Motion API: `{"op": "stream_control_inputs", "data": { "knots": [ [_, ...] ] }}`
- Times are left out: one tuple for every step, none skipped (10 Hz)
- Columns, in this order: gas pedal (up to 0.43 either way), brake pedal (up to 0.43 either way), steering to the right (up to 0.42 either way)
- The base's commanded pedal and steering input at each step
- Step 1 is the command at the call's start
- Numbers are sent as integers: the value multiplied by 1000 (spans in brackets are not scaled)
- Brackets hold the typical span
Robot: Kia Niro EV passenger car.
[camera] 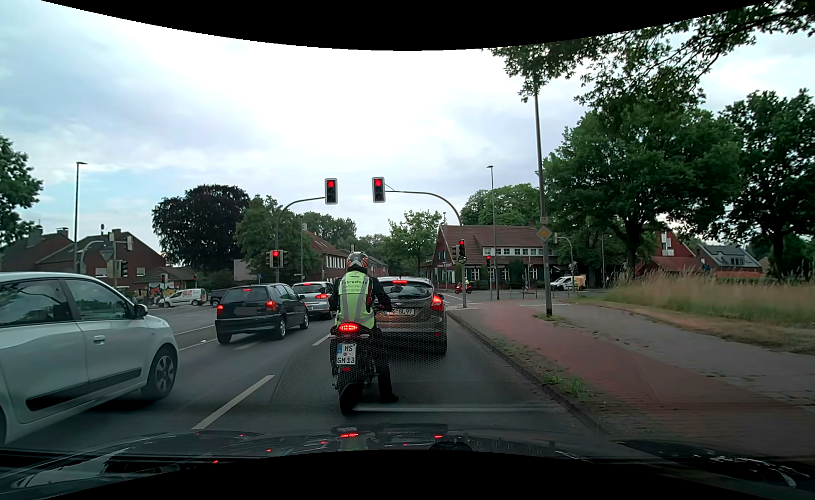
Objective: Follow the waypoints while adhering to traffic rules and regulations
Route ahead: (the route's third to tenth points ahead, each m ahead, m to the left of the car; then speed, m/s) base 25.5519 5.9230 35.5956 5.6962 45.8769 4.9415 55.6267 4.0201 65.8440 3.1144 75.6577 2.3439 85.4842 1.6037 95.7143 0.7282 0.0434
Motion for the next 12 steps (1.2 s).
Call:
{"op": "stream_control_inputs", "data": {
  "knots": [
    [0,421,12],
    [0,476,12],
    [0,482,12],
    [0,457,12],
    [0,329,12],
    [0,195,12],
    [0,98,12],
    [0,0,12],
    [0,0,12],
    [0,0,12],
    [0,0,12],
    [0,0,12]
  ]
}}
